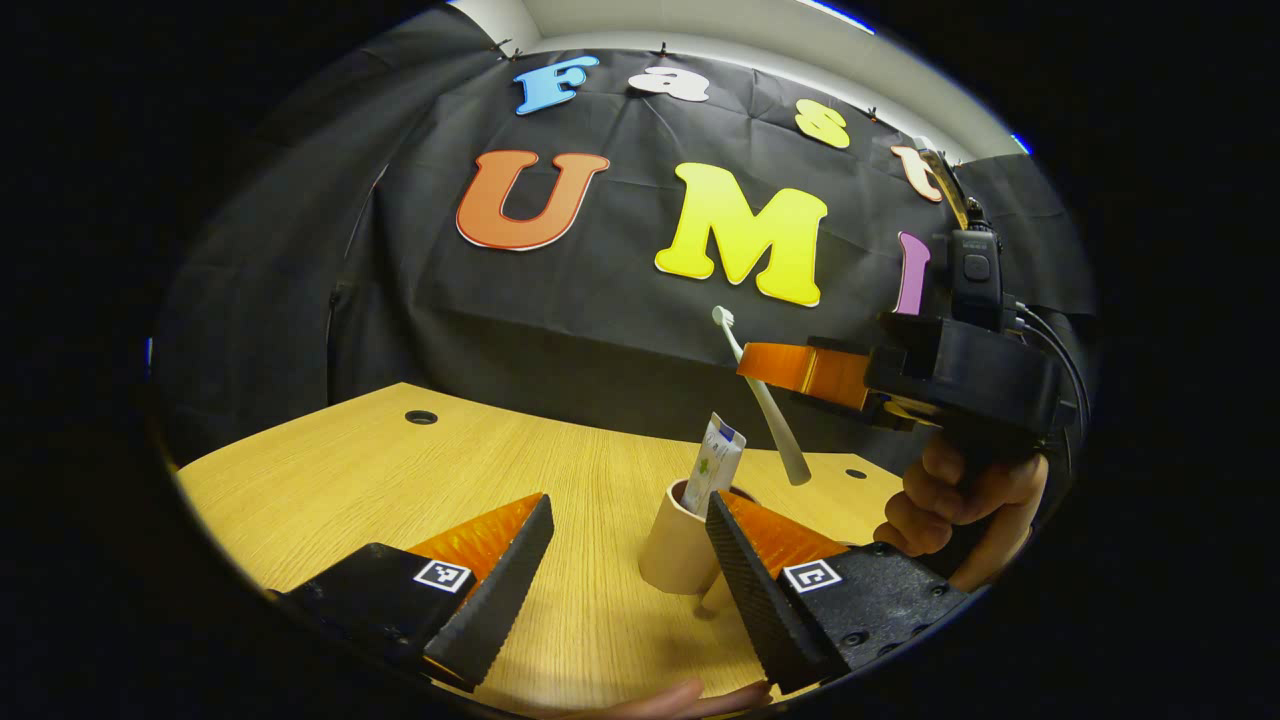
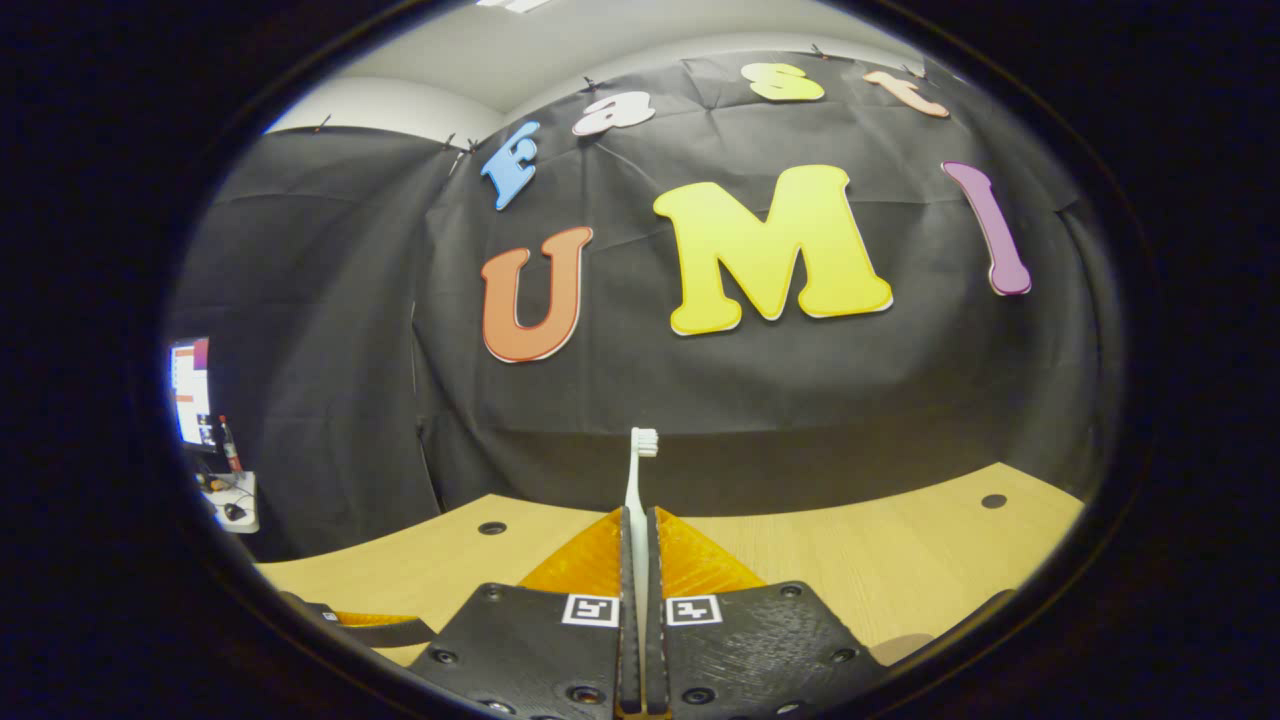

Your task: Put the toothbrush and toothpaste on the desktop into the cup, then pick up the cup and place it on the coaster on the desktop.

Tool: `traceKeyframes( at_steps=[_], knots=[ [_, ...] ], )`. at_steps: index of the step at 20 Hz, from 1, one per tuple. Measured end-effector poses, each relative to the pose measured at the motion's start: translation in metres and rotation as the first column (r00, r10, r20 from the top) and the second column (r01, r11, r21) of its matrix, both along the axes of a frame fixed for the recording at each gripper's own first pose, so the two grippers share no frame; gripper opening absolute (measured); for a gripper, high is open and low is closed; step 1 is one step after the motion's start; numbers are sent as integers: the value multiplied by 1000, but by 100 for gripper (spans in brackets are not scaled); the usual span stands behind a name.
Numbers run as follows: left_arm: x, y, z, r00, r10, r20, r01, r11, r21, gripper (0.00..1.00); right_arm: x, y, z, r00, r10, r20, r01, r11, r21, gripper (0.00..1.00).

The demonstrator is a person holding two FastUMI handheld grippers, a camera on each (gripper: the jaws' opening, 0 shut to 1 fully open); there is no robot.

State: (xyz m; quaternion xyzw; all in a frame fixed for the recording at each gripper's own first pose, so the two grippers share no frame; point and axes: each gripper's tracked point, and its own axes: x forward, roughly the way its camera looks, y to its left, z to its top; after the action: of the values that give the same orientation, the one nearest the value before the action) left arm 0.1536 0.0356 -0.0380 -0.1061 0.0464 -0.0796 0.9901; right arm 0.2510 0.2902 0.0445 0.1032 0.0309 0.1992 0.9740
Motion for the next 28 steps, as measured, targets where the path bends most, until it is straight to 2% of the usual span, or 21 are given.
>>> traceKeyframes(
  at_steps=[24, 26, 27, 28],
  knots=[
    [0, -1, 0, 1000, -2, -6, 2, 1000, 2, 98, -5, -7, 4, 1000, -5, -2, 5, 1000, 17, 6],
    [-1, -1, -1, 1000, 0, -6, 0, 1000, 6, 98, -9, -12, 8, 1000, -6, 2, 6, 1000, 17, 10],
    [-2, -3, -1, 1000, -7, -8, 7, 1000, 8, 98, -11, -16, 9, 1000, -22, 1, 22, 1000, 7, 24],
    [-3, -7, 2, 1000, -18, -6, 18, 1000, 11, 98, -12, -25, 11, 999, -44, 6, 44, 999, -12, 27]
  ],
)
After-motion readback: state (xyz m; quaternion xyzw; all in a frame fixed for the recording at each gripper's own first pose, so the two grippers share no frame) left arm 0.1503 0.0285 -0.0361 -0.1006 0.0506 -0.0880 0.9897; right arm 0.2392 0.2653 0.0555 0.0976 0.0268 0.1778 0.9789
